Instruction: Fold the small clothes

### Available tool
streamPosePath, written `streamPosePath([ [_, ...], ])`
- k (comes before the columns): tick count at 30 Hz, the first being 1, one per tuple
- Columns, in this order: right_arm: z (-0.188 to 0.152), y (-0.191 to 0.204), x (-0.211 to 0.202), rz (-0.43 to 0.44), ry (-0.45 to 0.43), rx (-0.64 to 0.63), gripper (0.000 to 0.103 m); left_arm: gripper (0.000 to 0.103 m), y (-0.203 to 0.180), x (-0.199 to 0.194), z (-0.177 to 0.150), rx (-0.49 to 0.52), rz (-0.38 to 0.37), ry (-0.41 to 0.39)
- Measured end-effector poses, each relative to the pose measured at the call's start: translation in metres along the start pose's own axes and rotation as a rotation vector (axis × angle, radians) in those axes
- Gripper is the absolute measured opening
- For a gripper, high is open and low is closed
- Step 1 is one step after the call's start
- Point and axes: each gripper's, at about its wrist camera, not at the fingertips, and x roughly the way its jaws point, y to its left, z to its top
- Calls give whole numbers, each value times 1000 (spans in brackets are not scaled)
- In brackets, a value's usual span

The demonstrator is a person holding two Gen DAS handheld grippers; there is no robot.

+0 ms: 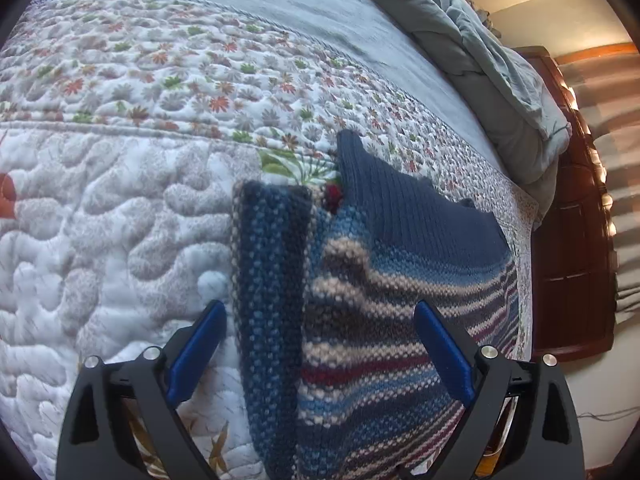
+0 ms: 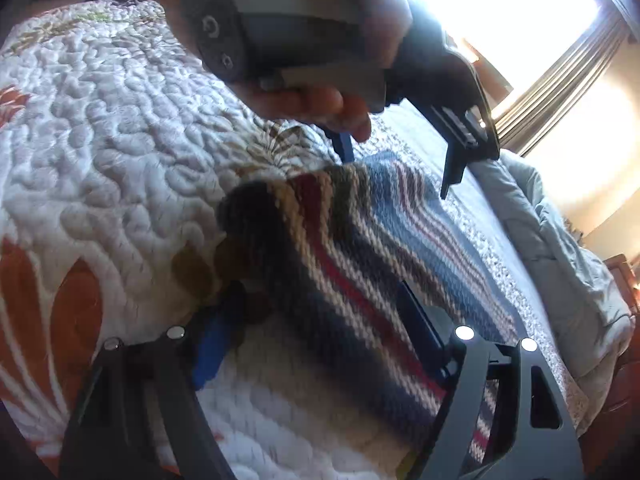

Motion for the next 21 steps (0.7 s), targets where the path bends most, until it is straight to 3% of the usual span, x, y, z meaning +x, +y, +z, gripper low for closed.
streamPosePath([
  [6,9,0,10,-39,-17,56,77,95,-6,8,9,25,29,10],
  [8,9,3,9,-44,-29,48,75,88,-7,9,11,29,31,7],
  [9,8,4,9,-45,-38,45,74,75,-6,8,12,26,33,1],
  [10,9,4,9,-43,-43,45,70,57,-4,7,13,16,32,-1],
  [12,8,5,9,-29,-51,46,58,47,0,8,14,2,37,0],
  [13,8,4,10,-24,-52,48,44,40,-1,8,12,16,47,3],
  [17,6,-13,13,20,-82,90,16,30,-12,3,11,32,103,-12],
  [21,9,-39,-5,76,-127,182,12,25,-35,-14,16,33,167,-43],
])
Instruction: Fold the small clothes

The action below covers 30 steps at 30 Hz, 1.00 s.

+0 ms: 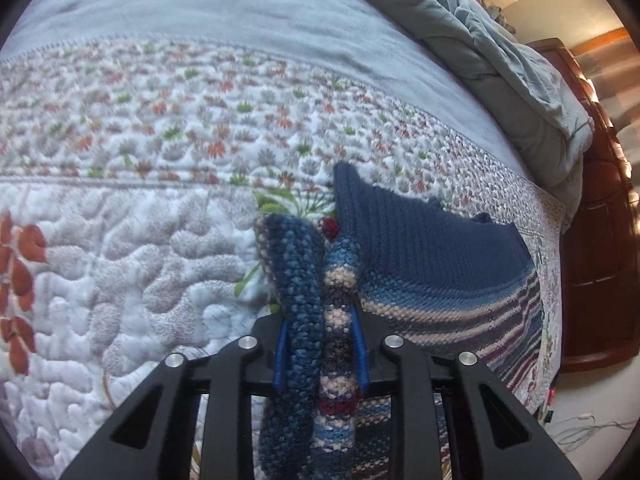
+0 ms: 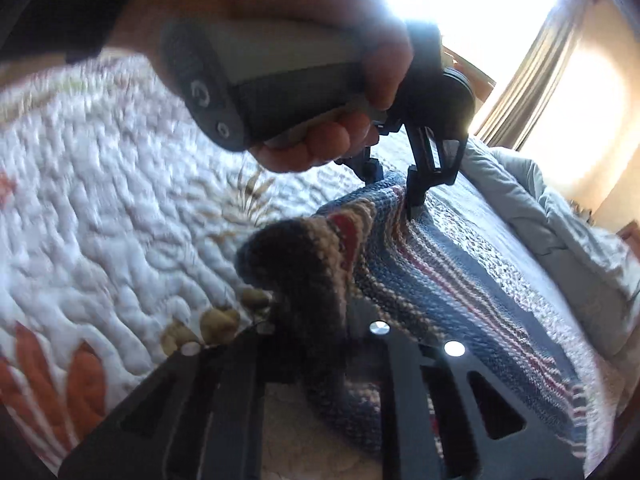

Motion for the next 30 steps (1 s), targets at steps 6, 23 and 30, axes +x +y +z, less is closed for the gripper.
streamPosePath([
  [6,13,-51,-40,89,-44,148,11,25,-43,-29,6,14,87,-23],
  [23,-42,-210,-124,273,-133,813,11,25,-193,-62,11,96,236,-127],
  [30,-65,-228,-138,265,-137,853,10,25,-238,-40,9,149,274,-110],
])
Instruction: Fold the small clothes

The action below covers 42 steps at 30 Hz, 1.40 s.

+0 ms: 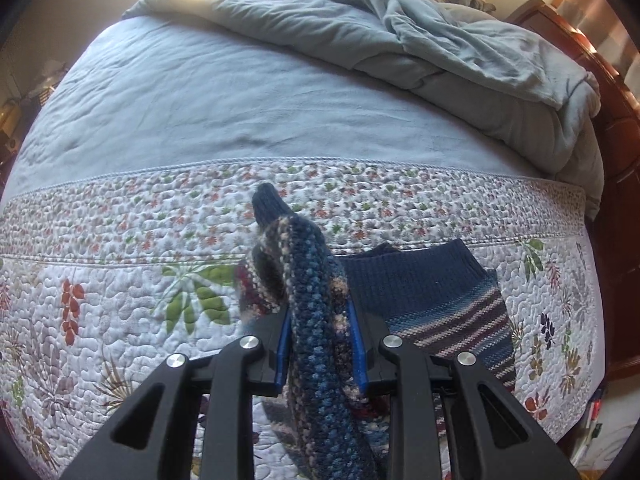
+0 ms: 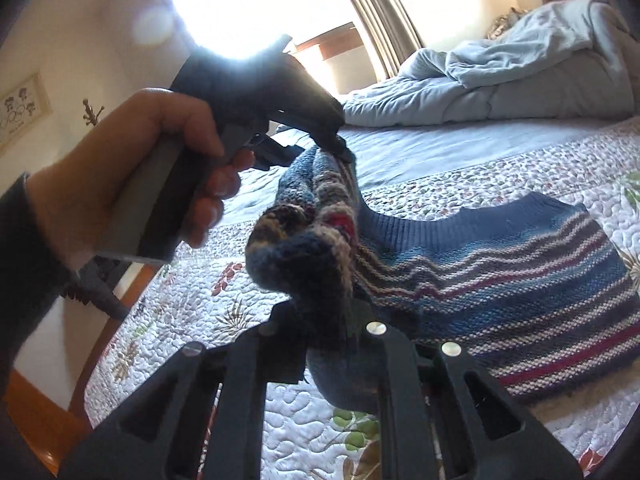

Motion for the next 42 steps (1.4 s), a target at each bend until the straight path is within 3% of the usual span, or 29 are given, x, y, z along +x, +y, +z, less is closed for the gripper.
streamPosePath([
  [18,6,-40,-26,-6,-39,59,10,25,-76,11,9,84,24,9],
  [42,1,-95,-53,-63,-30,115,10,24,-154,44,12,133,-30,16],
])
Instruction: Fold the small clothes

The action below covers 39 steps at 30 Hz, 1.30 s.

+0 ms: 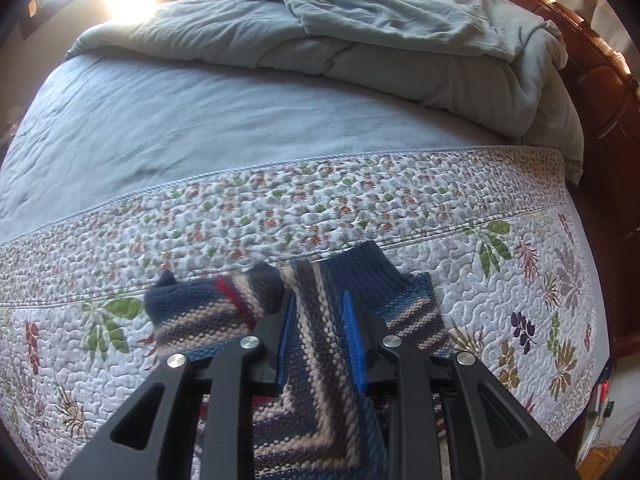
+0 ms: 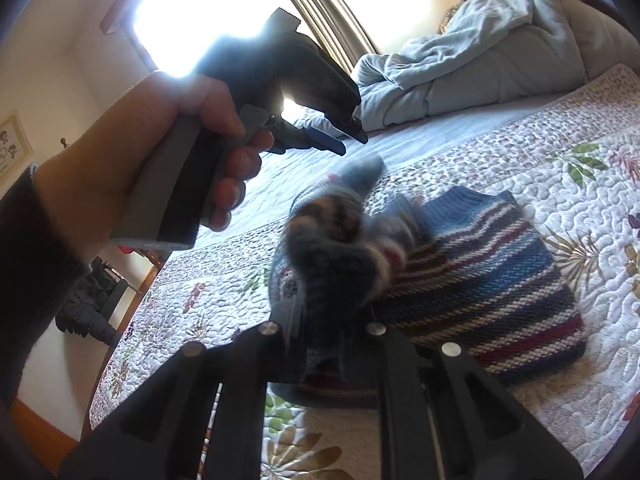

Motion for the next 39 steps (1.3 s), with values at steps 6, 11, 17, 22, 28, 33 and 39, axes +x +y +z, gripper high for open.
streamPosePath([
  [6,-7,-43,9,9,59,118,10,24,-11,23,-7,21,4,43],
  [11,-27,-78,21,47,161,274,11,24,-13,38,-11,39,30,88],
  [17,-52,-110,32,159,268,475,12,25,-30,62,-20,85,87,157],
  [22,-64,-134,42,286,301,645,31,35,-49,71,-25,142,123,231],
  [28,-66,-158,53,459,304,780,52,57,-57,25,-66,189,-40,99],
  [33,-61,-164,61,598,310,835,70,74,-25,-18,-140,195,-112,-111],
  [39,-61,-160,55,604,305,830,77,74,15,-53,-222,-26,-381,-199],
])
